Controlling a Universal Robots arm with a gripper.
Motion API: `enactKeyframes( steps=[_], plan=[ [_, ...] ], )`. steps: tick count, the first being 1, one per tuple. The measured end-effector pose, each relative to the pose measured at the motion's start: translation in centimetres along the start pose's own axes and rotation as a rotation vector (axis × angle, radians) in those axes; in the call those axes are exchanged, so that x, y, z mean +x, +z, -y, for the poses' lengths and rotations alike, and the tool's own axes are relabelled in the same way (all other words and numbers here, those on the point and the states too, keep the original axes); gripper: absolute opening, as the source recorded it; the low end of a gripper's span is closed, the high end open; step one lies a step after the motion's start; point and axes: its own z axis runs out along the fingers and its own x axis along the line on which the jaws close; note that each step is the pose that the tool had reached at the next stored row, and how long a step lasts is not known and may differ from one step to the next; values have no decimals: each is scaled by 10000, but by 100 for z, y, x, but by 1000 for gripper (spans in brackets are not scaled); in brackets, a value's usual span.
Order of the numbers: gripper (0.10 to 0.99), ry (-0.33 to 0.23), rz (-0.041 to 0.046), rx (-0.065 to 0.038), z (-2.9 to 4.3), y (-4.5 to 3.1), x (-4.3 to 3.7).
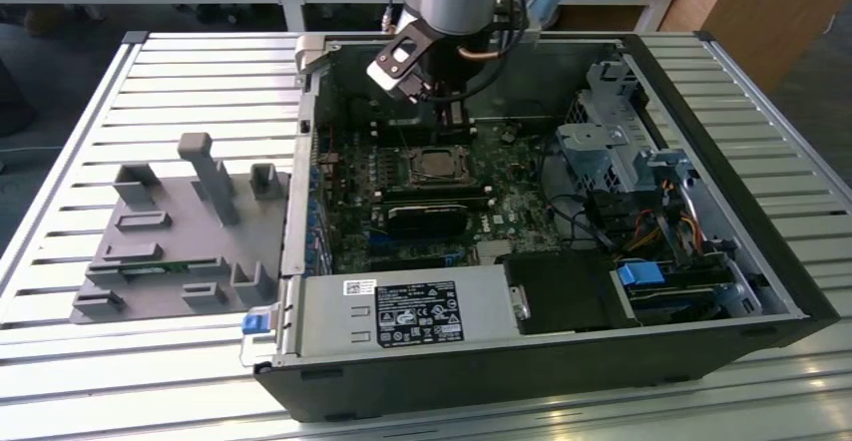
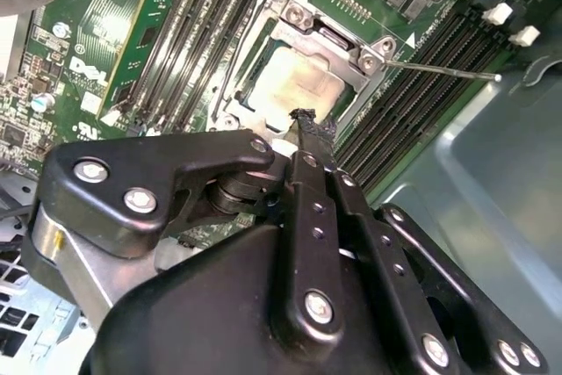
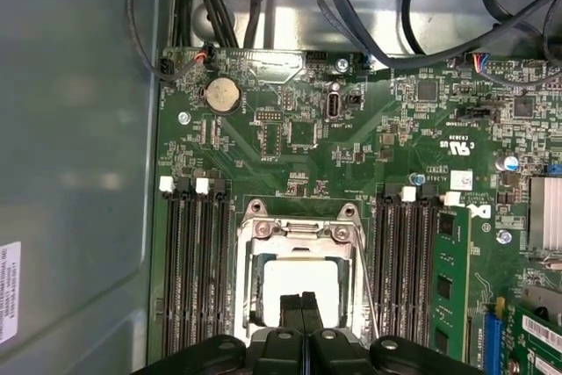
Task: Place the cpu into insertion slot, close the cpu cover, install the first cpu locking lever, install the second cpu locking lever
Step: 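Install the first cpu locking lever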
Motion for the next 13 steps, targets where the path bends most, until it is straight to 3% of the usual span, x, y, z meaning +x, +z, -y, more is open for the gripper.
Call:
enactKeyframes(
  steps=[3,9,13],
  plan=[
    [106,0,0,0,-1,-54,2],
    [106,0,1,1,-4,-229,8],
    [106,-211,-6,7,-5,-252,9]
  ],
)
